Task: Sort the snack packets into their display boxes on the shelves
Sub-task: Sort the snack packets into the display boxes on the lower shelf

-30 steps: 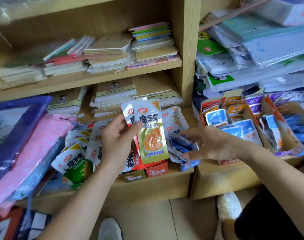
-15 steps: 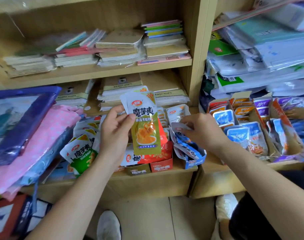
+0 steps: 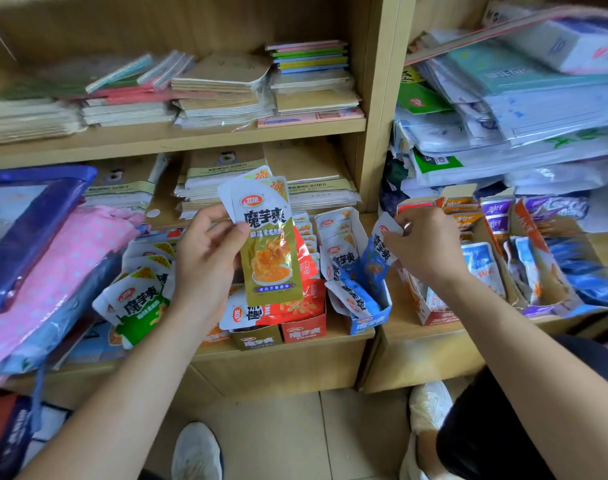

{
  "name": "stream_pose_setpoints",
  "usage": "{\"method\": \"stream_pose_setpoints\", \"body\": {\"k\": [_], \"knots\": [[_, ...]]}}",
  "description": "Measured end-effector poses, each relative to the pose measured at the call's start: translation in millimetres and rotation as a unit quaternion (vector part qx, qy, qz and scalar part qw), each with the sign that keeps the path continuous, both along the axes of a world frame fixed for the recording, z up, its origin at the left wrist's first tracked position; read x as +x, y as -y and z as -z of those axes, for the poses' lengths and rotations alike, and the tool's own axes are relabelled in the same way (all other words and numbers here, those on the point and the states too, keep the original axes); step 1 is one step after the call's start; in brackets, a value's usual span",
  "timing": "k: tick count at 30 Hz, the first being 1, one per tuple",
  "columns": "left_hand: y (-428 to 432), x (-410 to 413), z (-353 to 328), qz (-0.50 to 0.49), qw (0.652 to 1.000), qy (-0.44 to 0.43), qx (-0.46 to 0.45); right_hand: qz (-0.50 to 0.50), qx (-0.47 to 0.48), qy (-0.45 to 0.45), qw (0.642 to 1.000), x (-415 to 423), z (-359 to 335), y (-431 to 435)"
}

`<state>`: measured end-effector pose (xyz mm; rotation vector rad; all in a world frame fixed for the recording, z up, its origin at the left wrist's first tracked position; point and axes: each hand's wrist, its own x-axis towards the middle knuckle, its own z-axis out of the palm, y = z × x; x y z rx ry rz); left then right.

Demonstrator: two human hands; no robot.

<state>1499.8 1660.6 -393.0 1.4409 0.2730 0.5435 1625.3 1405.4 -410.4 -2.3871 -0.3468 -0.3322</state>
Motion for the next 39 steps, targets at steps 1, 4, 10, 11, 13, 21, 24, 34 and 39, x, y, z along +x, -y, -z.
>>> {"method": "stream_pose_setpoints", "body": {"k": [1,4,10,11,13,21,24,34,39], "knots": [[0,1,1,0.002,1.0,0.0,0.0,-0.016,-0.002,-0.029,0.999,-1,0,0],[1,1,3,0.007,1.0,-0.001,0.002,-0.085,-0.019,-0.155,0.984,-10,2,-3],[8,3,4,0.016,0.999,0.018,0.02,-0.128,0.128,-0.047,0.982,-26,-17,-1],[10,4,5,0.023,0.999,0.021,0.019,-0.161,0.174,-0.074,0.969,-31,-20,-4],[16,5,5,0.032,0.999,0.024,0.006,-0.237,0.26,-0.177,0.919,-42,-22,-17],[21,-8,0,0.08,0.996,0.003,0.046,-0.281,0.411,-0.257,0.829,-66,-16,-62],[8,-22,-7,0.068,0.984,-0.005,0.165,-0.262,0.419,-0.217,0.842,-68,-17,-77],[-86,-65,-20,-0.205,0.977,0.015,0.048,-0.2,0.402,-0.175,0.876,-62,-15,-124],[-90,-66,2,-0.186,0.973,-0.072,0.113,-0.188,0.371,-0.133,0.9,-58,-14,-130]]}}
